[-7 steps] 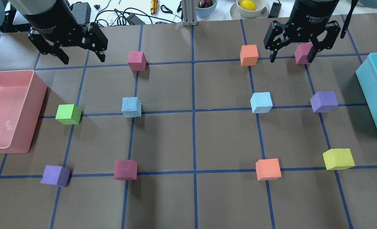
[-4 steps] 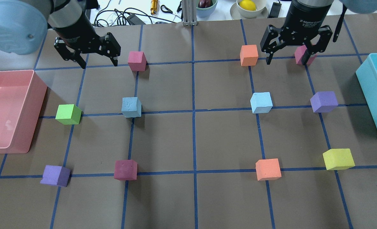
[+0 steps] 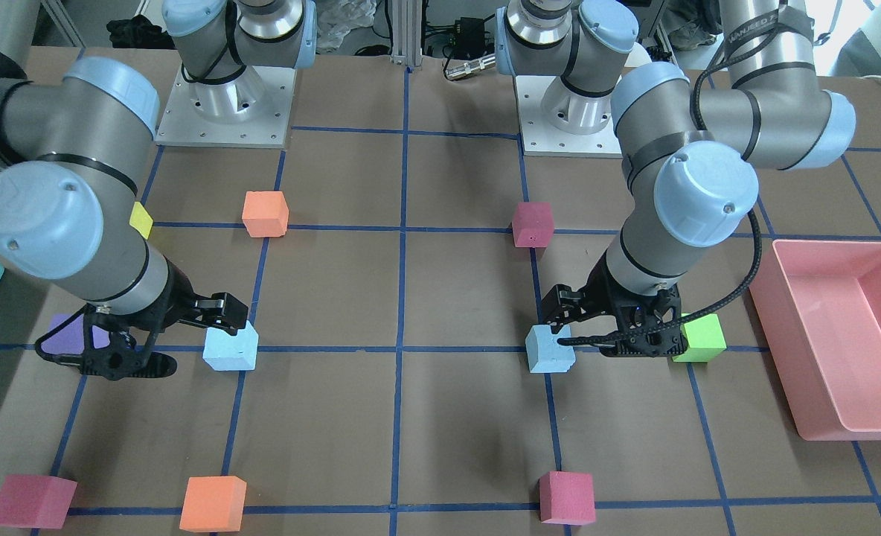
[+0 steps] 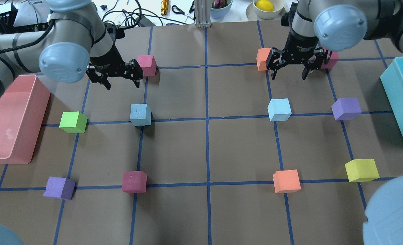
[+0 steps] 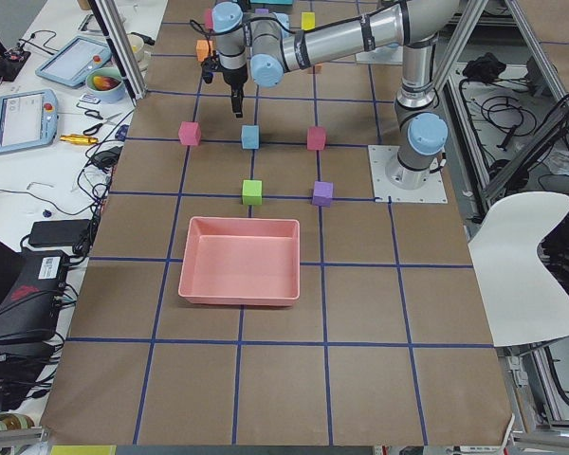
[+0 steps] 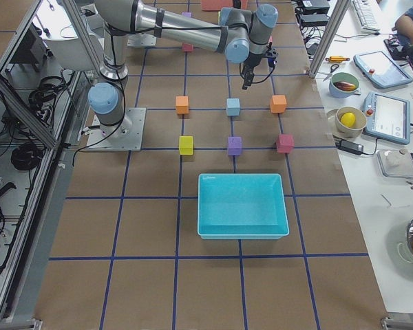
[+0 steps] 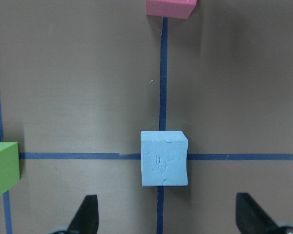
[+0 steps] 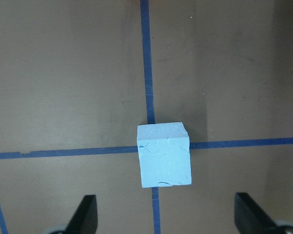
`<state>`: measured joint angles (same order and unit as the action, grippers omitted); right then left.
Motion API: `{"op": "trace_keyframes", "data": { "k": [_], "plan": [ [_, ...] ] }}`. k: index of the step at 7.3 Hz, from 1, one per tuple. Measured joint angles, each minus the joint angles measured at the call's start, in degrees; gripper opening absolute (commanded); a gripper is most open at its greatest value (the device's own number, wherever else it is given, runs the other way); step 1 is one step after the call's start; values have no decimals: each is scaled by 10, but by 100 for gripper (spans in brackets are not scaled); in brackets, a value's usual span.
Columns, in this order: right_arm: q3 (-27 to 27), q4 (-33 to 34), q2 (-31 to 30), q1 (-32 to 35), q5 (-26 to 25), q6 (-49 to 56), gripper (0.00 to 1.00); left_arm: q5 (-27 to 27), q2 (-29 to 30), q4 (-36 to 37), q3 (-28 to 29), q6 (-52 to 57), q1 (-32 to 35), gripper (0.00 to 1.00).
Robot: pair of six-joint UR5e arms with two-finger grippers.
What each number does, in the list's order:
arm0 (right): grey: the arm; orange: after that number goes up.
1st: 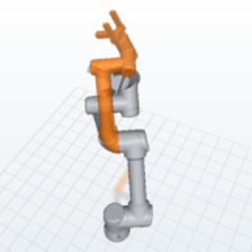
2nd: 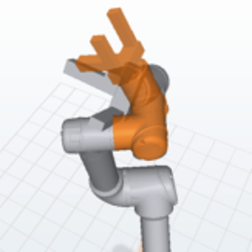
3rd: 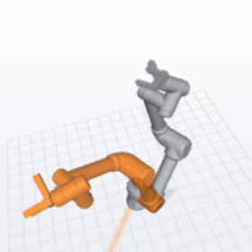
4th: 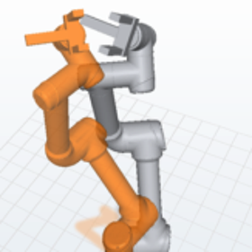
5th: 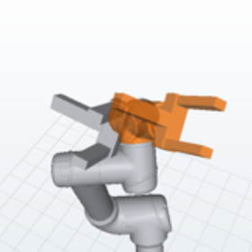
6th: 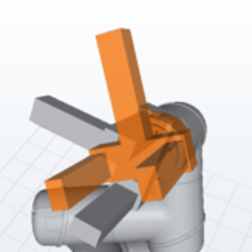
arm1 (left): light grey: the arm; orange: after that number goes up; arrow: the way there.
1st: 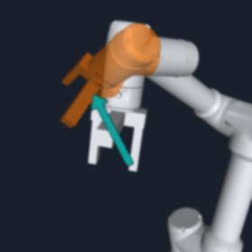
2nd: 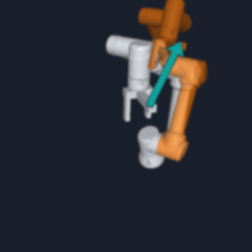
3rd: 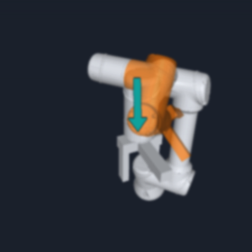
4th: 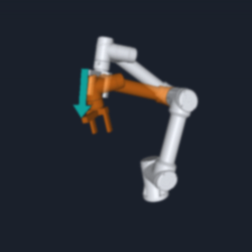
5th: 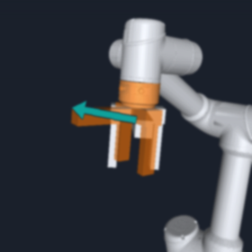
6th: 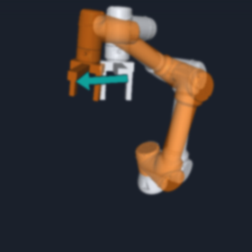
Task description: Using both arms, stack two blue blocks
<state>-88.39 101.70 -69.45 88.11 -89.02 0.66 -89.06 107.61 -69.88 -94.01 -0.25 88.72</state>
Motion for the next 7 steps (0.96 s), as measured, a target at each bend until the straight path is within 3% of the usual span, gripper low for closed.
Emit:
{"op": "trace_keyframes", "data": {
  "k": [3,5,6,7],
  "plan": [
    [-117,126,5,0,0,69,100,0,39,66,-40,-4,7,100],
    [-134,149,19,-1,-1,74,100,0,60,98,-56,-7,16,100],
    [-136,152,27,-1,0,75,75,0,69,113,-66,-7,19,100],
    [-137,156,33,-1,0,75,23,-1,75,129,-77,-7,20,100]
  ]
}}
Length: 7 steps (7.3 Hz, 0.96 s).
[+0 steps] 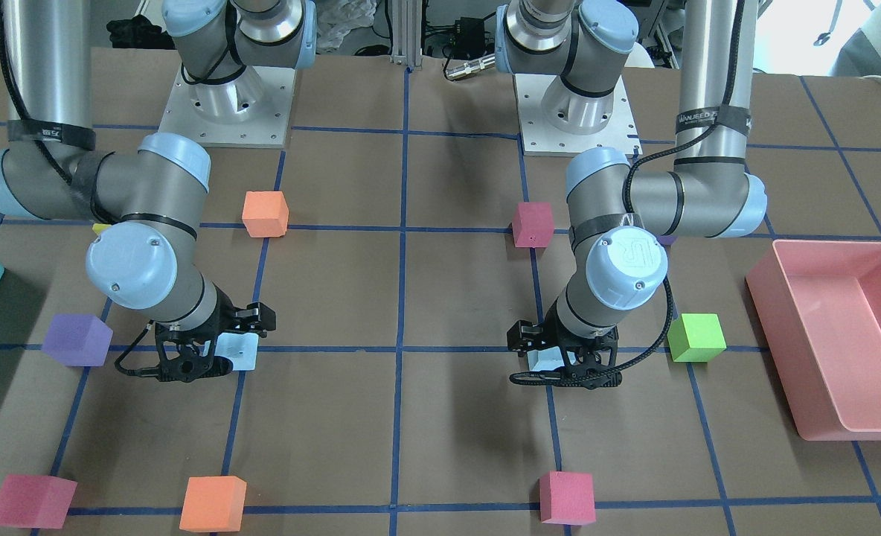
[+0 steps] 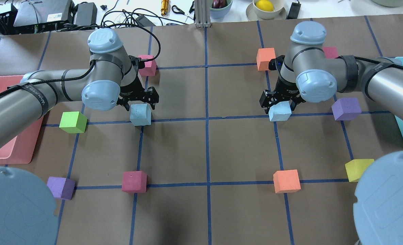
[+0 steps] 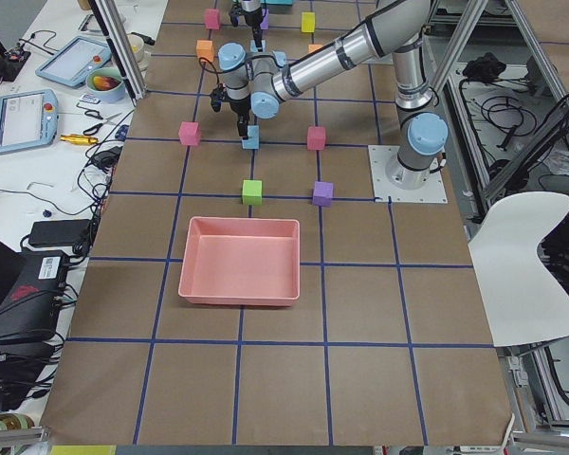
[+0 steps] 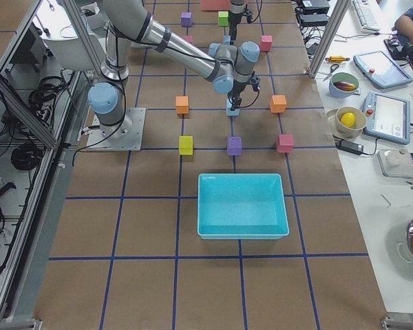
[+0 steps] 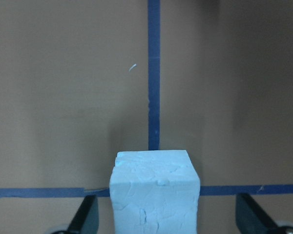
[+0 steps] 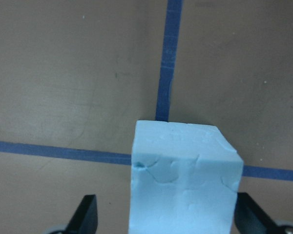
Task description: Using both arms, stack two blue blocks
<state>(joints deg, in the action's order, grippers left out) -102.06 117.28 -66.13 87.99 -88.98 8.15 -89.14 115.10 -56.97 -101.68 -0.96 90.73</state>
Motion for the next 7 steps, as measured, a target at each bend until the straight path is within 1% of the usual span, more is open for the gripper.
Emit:
{"op": "trace_keyframes", "data": {
  "k": [1,2,3,4,5,6,7],
  "plan": [
    [1,5,5,0,0,0,0,-1,2,11,-10,1,0,100],
    [3,8,8,-1,0,-1,0,-3,2,17,-16,2,1,100],
    [7,11,9,-1,0,-5,0,-4,1,19,-20,-5,2,91],
    [19,14,9,0,1,-10,0,-5,-1,20,-24,-15,3,74],
    [45,4,8,4,9,-29,0,-5,-3,20,-27,-23,4,61],
    [76,-14,11,10,32,-59,0,-6,-4,20,-29,-26,4,42],
    [112,-29,21,26,58,-90,0,-6,-4,20,-29,-26,4,9]
  ]
}}
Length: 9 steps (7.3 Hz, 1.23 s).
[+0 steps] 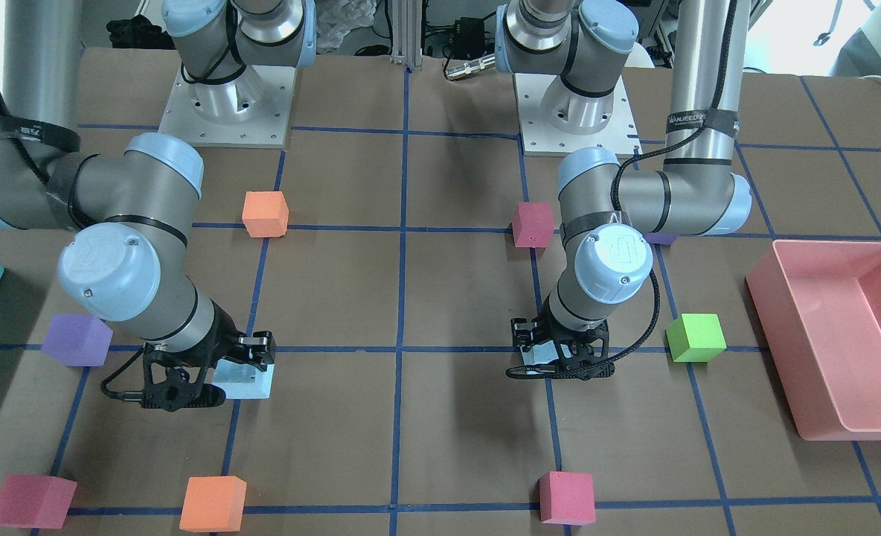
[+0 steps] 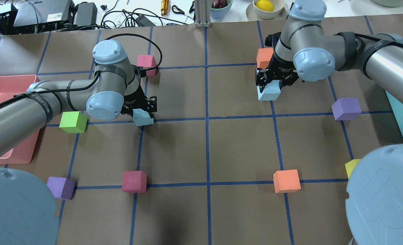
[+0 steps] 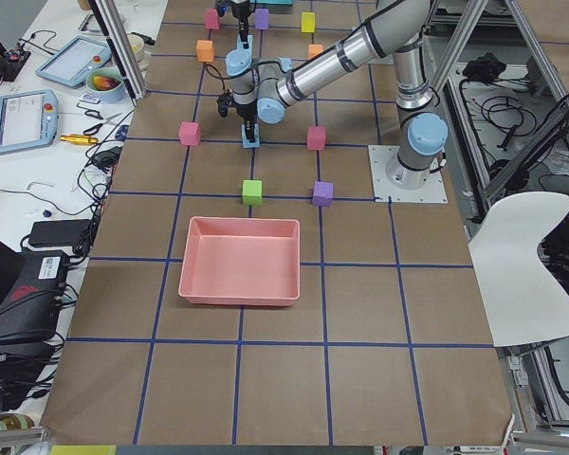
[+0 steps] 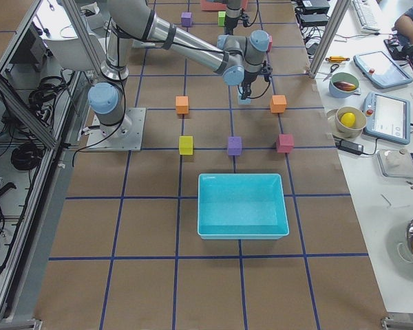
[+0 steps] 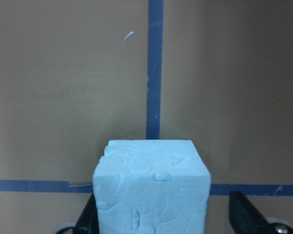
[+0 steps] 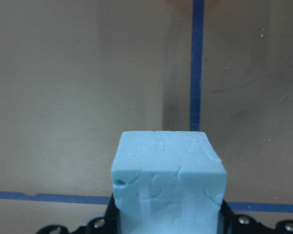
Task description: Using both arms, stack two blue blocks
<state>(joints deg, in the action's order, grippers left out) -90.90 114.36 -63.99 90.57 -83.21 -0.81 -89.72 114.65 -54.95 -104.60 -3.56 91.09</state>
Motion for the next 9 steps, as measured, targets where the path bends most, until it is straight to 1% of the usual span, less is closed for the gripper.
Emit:
{"op": "trace_keyframes", "data": {
  "k": [1,3,4,5,7,8,9],
  "plan": [
    [40,-7,22,30,10,-38,0,0,0,0,0,2,0,0],
    [122,-10,83,96,12,-134,0,-1,-1,0,2,6,0,0],
    [151,-11,108,121,11,-177,0,-1,-4,0,4,6,0,0],
    [167,-12,125,137,9,-199,0,-1,-7,0,6,6,0,0],
    [176,-12,145,154,8,-211,0,0,-12,0,16,6,-1,0],
    [177,-12,149,156,8,-212,47,1,-9,-3,31,5,-1,0],
    [178,-11,150,157,8,-212,99,2,-7,-11,46,3,-1,0]
  ]
}}
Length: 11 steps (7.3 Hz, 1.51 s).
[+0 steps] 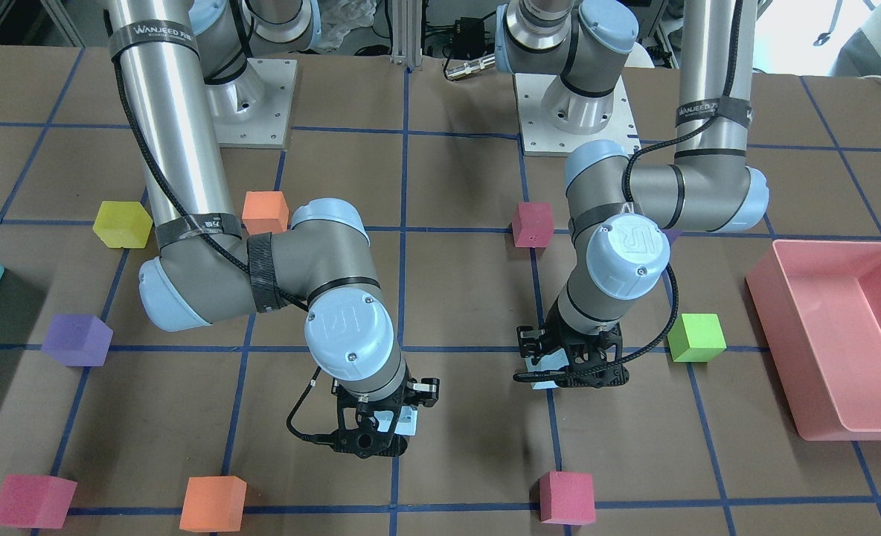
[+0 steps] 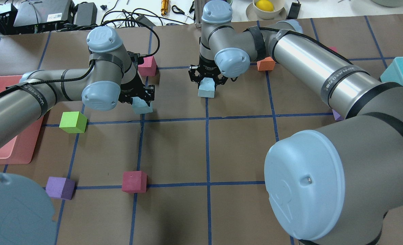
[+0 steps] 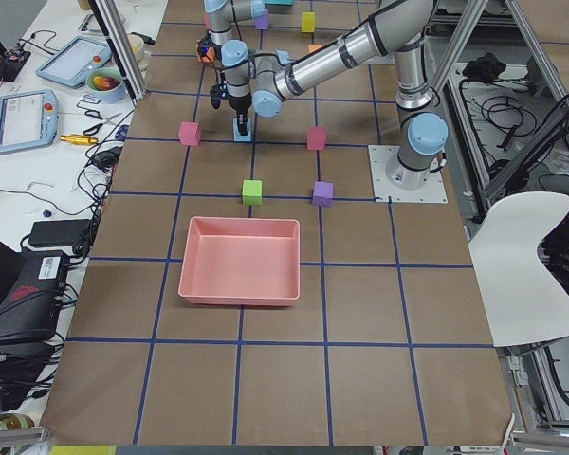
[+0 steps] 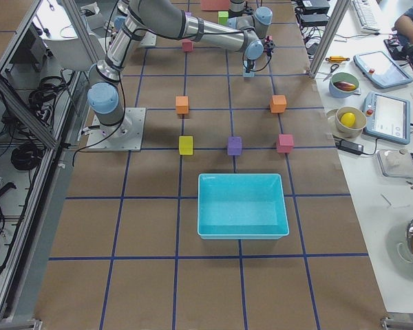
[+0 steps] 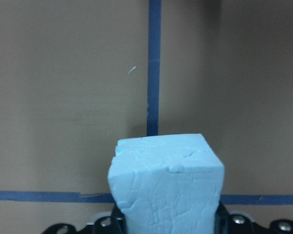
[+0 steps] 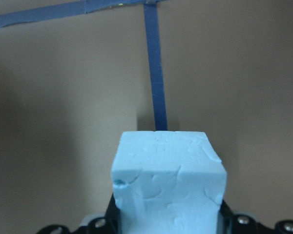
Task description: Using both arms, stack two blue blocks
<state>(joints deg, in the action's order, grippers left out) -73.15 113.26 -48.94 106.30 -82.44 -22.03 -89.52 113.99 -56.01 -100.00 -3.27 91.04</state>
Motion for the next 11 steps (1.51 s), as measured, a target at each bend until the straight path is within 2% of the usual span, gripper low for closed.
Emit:
{"op": "trace_keyframes", "data": {
  "k": [5,7,11],
  "plan": [
    [2,0,-8,-2,-1,10,100,1,2,-43,50,2,-1,0],
    [4,-23,-38,-23,0,23,100,2,4,-55,68,-4,9,0],
    [-11,-213,-169,-122,-2,155,100,18,41,-107,179,-98,79,0]
  ]
}}
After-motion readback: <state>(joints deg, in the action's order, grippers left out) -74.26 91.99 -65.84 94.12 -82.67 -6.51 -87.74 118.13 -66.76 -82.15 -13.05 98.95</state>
